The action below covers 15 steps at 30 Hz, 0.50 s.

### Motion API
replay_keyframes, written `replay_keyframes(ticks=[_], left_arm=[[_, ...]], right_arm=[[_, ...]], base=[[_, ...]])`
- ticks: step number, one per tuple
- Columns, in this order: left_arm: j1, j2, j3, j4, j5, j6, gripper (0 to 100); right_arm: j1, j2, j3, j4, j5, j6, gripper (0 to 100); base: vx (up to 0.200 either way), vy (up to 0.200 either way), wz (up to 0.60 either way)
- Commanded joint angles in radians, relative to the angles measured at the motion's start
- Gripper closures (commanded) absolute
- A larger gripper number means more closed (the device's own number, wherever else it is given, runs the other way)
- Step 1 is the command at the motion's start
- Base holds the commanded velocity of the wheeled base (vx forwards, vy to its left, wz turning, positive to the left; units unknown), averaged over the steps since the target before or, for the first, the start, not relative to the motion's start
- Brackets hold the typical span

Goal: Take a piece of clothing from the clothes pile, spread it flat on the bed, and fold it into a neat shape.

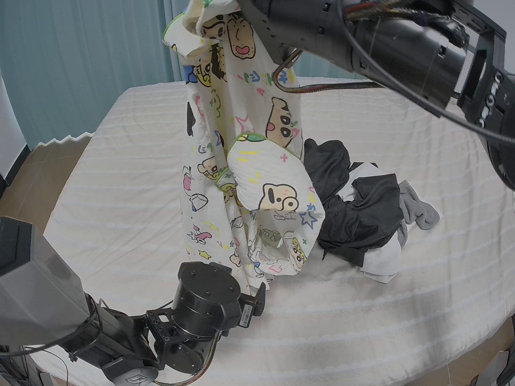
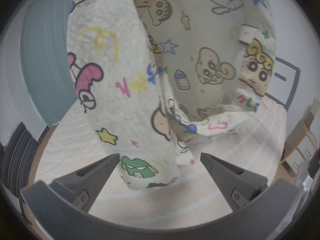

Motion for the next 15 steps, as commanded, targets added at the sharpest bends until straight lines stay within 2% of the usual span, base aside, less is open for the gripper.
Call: replay_keyframes(ticks=[1,15], left_arm=[[0.020,0.006,-0.015,0.001,0.023,0.000,0],[0.071,0.052,-0.064,-0.031,0.048,0.034,0]], right_arm=[[-0.006,-0.004,0.006,-0.001,0.000,0.012,100],[-0.020,-0.012,0.009,-0.001,0.000,0.035,100]], base=[[0.000,0.000,0.00],[0.000,0.000,0.00]])
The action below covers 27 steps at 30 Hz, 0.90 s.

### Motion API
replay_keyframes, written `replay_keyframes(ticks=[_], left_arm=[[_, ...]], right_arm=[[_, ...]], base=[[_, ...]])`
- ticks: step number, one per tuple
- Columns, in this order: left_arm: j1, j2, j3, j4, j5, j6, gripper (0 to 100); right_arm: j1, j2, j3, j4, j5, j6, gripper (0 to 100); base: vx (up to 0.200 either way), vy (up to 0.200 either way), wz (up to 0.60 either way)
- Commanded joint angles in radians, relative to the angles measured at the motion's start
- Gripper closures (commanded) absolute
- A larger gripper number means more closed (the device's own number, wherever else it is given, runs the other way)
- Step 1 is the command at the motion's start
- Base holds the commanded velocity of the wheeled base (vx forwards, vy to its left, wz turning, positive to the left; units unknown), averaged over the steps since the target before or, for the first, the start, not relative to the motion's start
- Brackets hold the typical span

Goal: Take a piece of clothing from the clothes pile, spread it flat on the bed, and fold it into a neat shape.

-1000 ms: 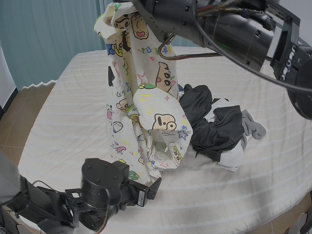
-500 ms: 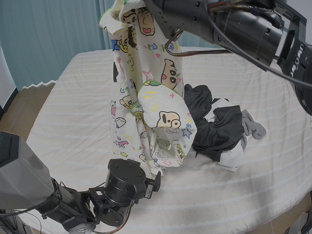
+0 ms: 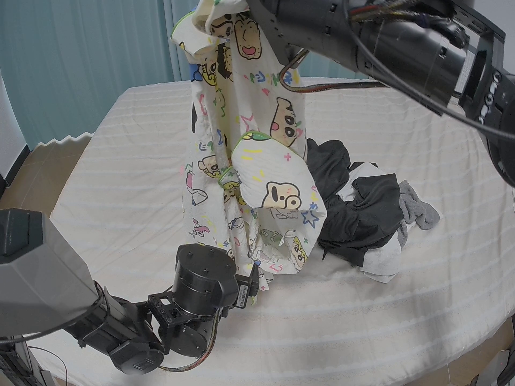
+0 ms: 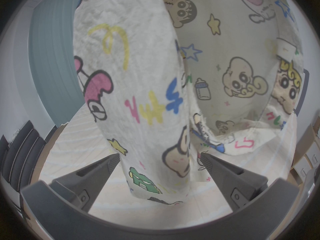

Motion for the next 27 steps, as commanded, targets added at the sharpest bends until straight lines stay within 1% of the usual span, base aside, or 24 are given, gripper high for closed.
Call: replay_keyframes(ticks=[1,4,5,13,16,19,22,23,24,27], left_arm=[[0.010,0.021,-0.007,-0.004,0.012,0.006,0],[0.013,0.024,-0.007,-0.004,0.018,0.006,0],[0.013,0.024,-0.007,-0.004,0.018,0.006,100],[0.029,0.026,-0.003,-0.005,0.013,-0.001,100],[0.029,0.021,-0.003,-0.007,0.007,-0.008,100],[0.030,-0.005,0.003,-0.008,-0.011,-0.018,100],[0.030,-0.089,0.019,-0.007,-0.036,-0.044,100],[0.030,-0.160,0.046,0.001,-0.060,-0.053,100],[0.030,-0.178,0.054,0.003,-0.066,-0.053,100],[0.049,-0.312,0.118,0.004,-0.111,-0.053,100]], right_arm=[[-0.002,-0.006,0.003,-0.001,0.001,0.000,100],[-0.011,-0.008,0.016,-0.004,0.001,0.000,100],[-0.014,-0.008,0.016,-0.004,0.001,0.000,100],[-0.031,-0.011,0.029,-0.004,0.000,0.023,100],[-0.039,-0.026,0.048,-0.005,0.001,0.023,100],[-0.062,-0.060,0.101,-0.007,0.001,0.023,100],[-0.092,-0.098,0.152,-0.007,0.003,0.023,100],[-0.121,-0.121,0.187,-0.007,0.001,0.023,100],[-0.126,-0.127,0.197,-0.005,0.001,0.023,100],[-0.172,-0.175,0.272,-0.007,0.007,0.021,100]], base=[[0.000,0.000,0.00],[0.000,0.000,0.00],[0.000,0.000,0.00],[0.000,0.000,0.00],[0.000,0.000,0.00],[0.000,0.000,0.00],[0.000,0.000,0.00],[0.000,0.000,0.00],[0.000,0.000,0.00],[0.000,0.000,0.00]])
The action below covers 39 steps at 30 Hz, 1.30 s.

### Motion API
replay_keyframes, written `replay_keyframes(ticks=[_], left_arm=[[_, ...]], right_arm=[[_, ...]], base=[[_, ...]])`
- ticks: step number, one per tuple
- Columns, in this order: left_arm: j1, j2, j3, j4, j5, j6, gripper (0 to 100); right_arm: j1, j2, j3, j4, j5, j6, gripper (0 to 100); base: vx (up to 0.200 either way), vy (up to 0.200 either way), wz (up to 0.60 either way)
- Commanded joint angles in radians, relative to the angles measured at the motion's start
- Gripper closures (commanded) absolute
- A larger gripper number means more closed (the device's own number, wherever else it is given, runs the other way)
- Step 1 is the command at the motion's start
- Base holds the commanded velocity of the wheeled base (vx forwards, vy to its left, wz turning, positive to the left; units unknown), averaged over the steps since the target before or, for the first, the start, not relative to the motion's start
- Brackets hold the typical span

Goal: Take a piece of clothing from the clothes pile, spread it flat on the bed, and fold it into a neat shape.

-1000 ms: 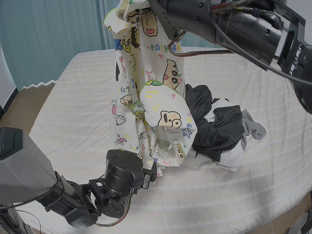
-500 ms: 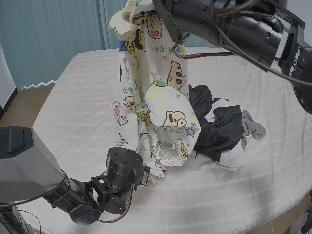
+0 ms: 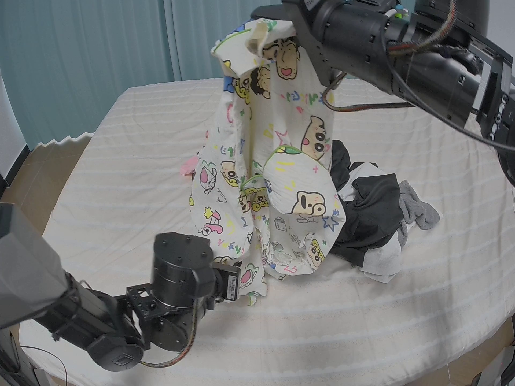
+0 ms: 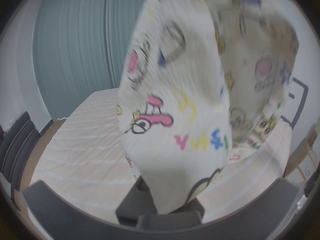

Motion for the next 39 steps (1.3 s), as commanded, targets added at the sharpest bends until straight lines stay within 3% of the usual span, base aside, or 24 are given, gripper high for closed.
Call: replay_keyframes(ticks=[1,8,13,20,27,39], left_arm=[[0.024,-0.259,0.098,0.006,-0.068,-0.014,100],[0.147,-0.474,0.107,0.011,-0.104,-0.005,100],[0.211,-0.601,0.084,0.098,-0.139,0.024,100],[0.329,-0.707,-0.052,0.244,-0.202,0.055,100],[0.437,-0.726,-0.180,0.256,-0.265,0.141,100],[0.455,-0.747,-0.256,0.252,-0.255,0.182,100]], right_arm=[[-0.090,-0.106,0.137,-0.001,0.005,-0.002,100],[-0.173,-0.158,0.214,-0.002,0.005,-0.005,100],[-0.203,-0.184,0.214,-0.001,0.004,-0.005,100],[-0.203,-0.249,0.226,0.005,0.010,-0.006,100],[-0.205,-0.328,0.298,0.001,0.043,-0.020,100],[-0.200,-0.404,0.338,0.001,0.085,-0.035,100]], base=[[0.000,0.000,0.00],[0.000,0.000,0.00],[0.000,0.000,0.00],[0.000,0.000,0.00],[0.000,0.000,0.00],[0.000,0.000,0.00]])
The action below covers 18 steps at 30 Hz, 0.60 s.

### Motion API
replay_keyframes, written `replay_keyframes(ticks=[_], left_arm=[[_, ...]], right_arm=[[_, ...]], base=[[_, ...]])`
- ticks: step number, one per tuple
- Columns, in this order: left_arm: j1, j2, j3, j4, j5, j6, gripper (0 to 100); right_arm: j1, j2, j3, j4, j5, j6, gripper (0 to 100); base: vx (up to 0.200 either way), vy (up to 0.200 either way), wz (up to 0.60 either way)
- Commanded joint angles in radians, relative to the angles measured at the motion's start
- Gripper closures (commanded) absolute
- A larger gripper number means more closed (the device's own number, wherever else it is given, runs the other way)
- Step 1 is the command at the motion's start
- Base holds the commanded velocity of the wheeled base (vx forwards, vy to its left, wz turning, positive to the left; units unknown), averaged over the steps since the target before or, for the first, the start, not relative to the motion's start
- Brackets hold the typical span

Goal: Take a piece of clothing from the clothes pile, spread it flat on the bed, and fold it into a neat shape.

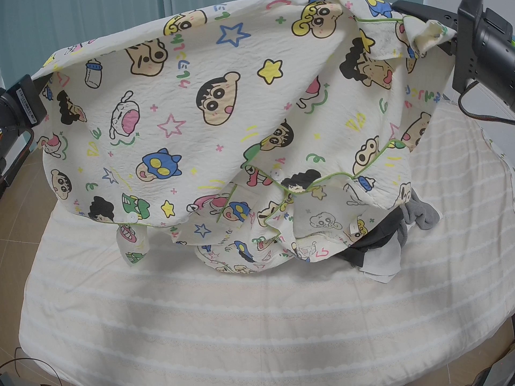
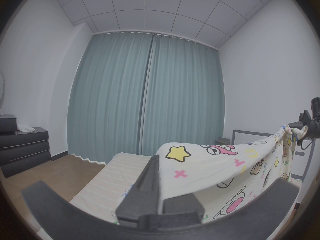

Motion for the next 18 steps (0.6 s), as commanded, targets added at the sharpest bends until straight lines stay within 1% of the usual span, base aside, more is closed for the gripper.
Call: replay_keyframes(ticks=[1,6,18], left_arm=[[0.003,-0.018,0.001,-0.001,0.004,0.000,100],[0.002,-0.020,0.009,0.000,0.004,0.000,100],[0.002,-0.027,0.032,0.000,0.004,0.000,100]], right_arm=[[0.001,-0.033,0.030,-0.001,0.001,-0.003,100],[0.001,-0.034,0.044,-0.003,0.003,-0.003,100],[0.001,-0.037,0.044,-0.003,0.004,-0.003,100]], base=[[0.000,0.000,0.00],[0.000,0.000,0.00],[-0.200,0.000,0.00]])
